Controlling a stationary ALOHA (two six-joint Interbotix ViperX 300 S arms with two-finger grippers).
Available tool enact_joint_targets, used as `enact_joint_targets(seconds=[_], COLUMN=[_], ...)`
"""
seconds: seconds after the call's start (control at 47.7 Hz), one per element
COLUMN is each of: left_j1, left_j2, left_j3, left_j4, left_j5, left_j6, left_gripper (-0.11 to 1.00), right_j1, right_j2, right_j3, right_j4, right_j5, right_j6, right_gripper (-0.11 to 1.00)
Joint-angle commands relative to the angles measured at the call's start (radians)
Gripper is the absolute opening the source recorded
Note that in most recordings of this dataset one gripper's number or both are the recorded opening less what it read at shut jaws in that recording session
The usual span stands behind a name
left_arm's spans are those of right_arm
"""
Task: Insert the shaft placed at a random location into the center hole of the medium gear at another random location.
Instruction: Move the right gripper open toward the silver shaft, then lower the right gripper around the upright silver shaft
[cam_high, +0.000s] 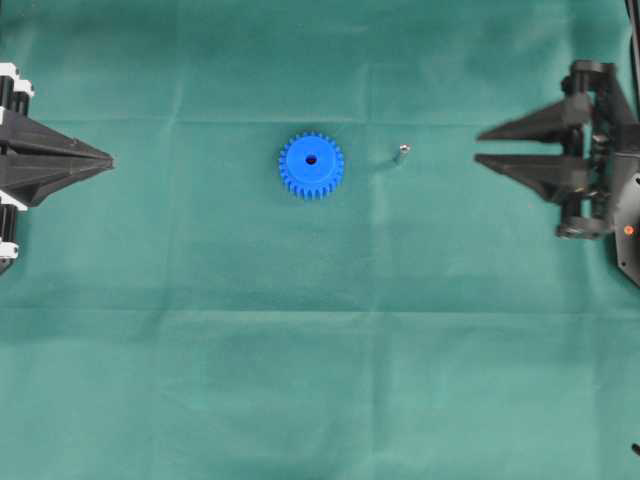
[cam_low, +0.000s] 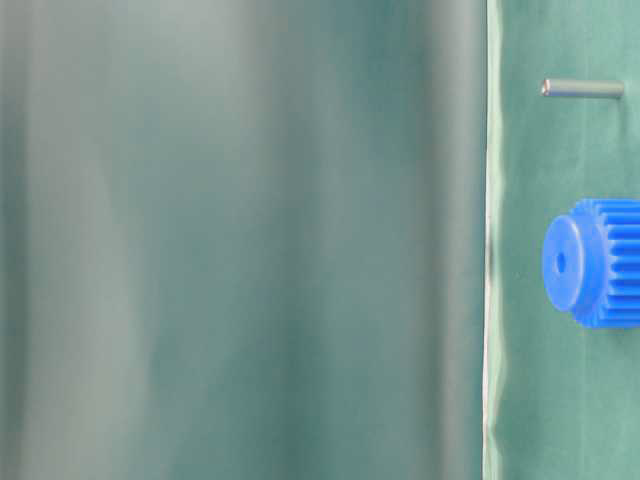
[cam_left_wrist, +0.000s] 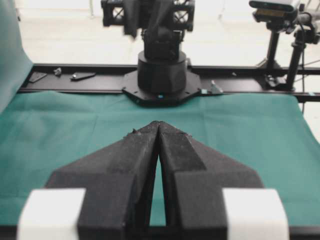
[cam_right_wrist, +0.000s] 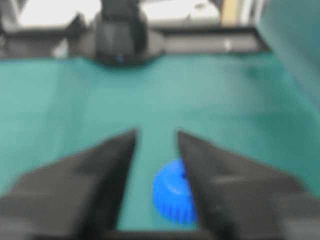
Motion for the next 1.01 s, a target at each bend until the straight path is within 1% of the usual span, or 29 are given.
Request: enact_joint_targets(seconds=[0.0, 0.063, 0.105, 0.126, 0.21, 0.44, 0.629, 0.755, 0.818, 0.986], left_j1=[0.002, 0.0, 0.002, 0.002, 0.002, 0.002, 0.003, 0.005, 0.005, 0.005], left_j2=[0.005, 0.003, 0.005, 0.005, 0.006, 0.011, 0.012, 0.014, 0.014, 0.014], left_j3=[-0.025, -0.023, -0.023, -0.023, -0.021, -0.02, -0.02, -0.018, -0.017, -0.017], left_j4=[0.003, 0.003, 0.003, 0.003, 0.003, 0.003, 0.003, 0.003, 0.003, 0.003], left_j5=[-0.005, -0.005, -0.003, -0.003, -0.003, -0.003, -0.003, -0.002, 0.003, 0.008], left_j6=[-0.002, -0.002, -0.002, -0.002, 0.0, 0.0, 0.0, -0.002, -0.002, -0.002], left_gripper=[0.0, 0.0, 0.0, 0.0, 0.0, 0.0, 0.0, 0.0, 0.0, 0.0], right_j1=[-0.023, -0.037, -0.049, -0.054, -0.077, -0.13, -0.132, -0.132, -0.133, -0.133], right_j2=[0.063, 0.115, 0.161, 0.179, 0.255, 0.46, 0.62, 0.707, 0.739, 0.793], right_j3=[-0.011, -0.011, -0.011, -0.011, -0.011, -0.017, -0.028, -0.038, -0.046, -0.071], right_j4=[-0.002, -0.002, -0.002, 0.0, 0.003, 0.008, 0.029, 0.049, 0.057, 0.058], right_j5=[-0.035, -0.057, -0.08, -0.091, -0.137, -0.258, -0.357, -0.4, -0.414, -0.42], right_j6=[-0.017, -0.026, -0.032, -0.035, -0.035, -0.035, -0.031, -0.029, -0.029, -0.028], right_gripper=[0.65, 0.82, 0.89, 0.89, 0.82, 0.83, 0.83, 0.83, 0.83, 0.82])
